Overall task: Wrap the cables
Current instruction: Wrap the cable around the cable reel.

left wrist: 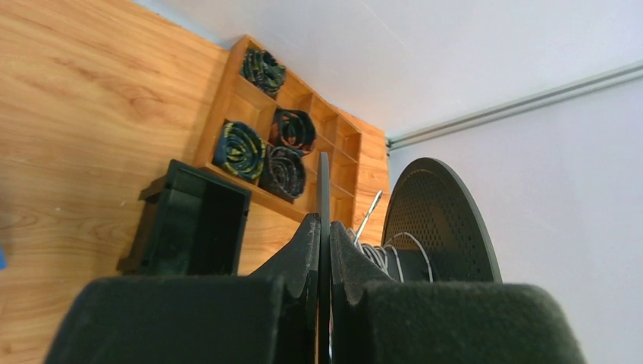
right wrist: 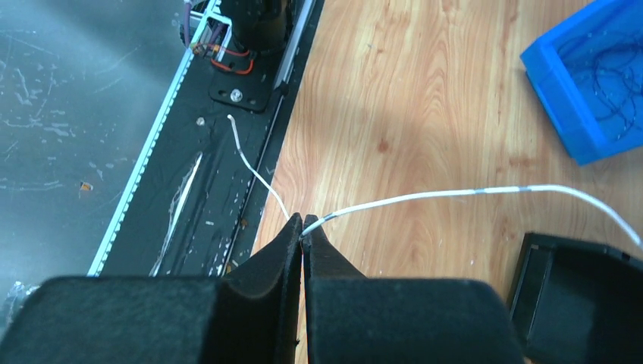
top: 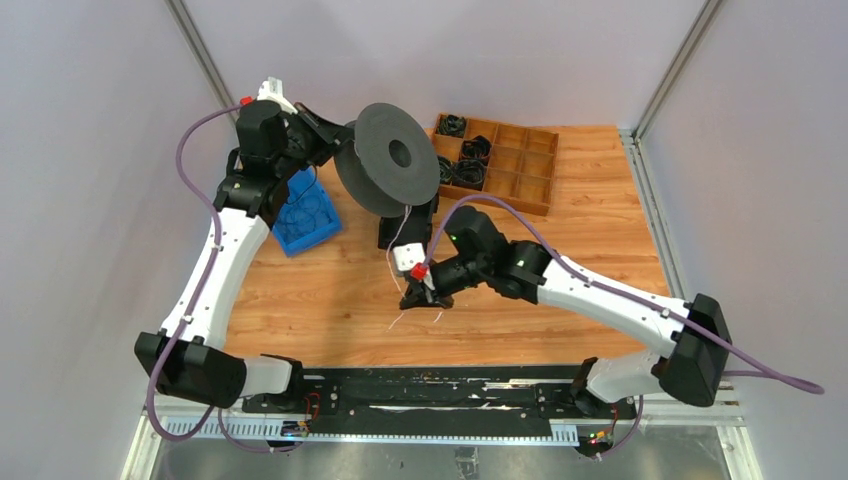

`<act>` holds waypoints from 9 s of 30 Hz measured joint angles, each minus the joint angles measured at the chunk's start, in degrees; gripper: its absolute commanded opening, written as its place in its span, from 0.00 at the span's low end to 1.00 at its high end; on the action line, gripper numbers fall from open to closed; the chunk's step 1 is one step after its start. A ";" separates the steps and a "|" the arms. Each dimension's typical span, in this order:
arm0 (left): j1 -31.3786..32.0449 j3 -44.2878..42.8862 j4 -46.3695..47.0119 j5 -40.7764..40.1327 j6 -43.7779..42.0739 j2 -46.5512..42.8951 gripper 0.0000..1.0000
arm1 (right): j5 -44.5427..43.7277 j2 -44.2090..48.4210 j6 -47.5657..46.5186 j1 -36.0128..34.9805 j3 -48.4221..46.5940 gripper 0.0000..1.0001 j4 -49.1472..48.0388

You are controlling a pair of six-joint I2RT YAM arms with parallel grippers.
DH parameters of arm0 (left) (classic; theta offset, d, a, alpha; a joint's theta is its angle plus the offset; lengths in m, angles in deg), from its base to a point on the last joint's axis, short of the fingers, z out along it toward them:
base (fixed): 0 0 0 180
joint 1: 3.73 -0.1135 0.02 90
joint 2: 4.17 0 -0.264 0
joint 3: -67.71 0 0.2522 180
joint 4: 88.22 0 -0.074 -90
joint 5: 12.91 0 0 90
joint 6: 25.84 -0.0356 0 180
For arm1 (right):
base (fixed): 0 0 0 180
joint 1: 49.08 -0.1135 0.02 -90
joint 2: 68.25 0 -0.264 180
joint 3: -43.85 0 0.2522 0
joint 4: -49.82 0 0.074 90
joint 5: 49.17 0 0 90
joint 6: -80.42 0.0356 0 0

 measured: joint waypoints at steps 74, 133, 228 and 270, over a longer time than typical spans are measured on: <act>19.98 4.11 -5.44 -12.26 -25.22 -1.44 0.00 | -28.65 -12.66 -15.45 7.98 -45.09 0.01 23.26; 22.67 4.48 0.98 4.55 -30.51 -2.73 0.00 | -28.28 -2.93 -22.80 28.06 -17.22 0.01 12.61; 9.49 5.86 0.74 -5.16 -9.05 3.06 0.00 | -12.17 -6.19 21.68 7.78 -13.22 0.03 1.53; 23.65 4.74 1.01 -19.02 -24.15 3.06 0.00 | -22.29 -11.63 10.34 4.61 -32.20 0.05 18.62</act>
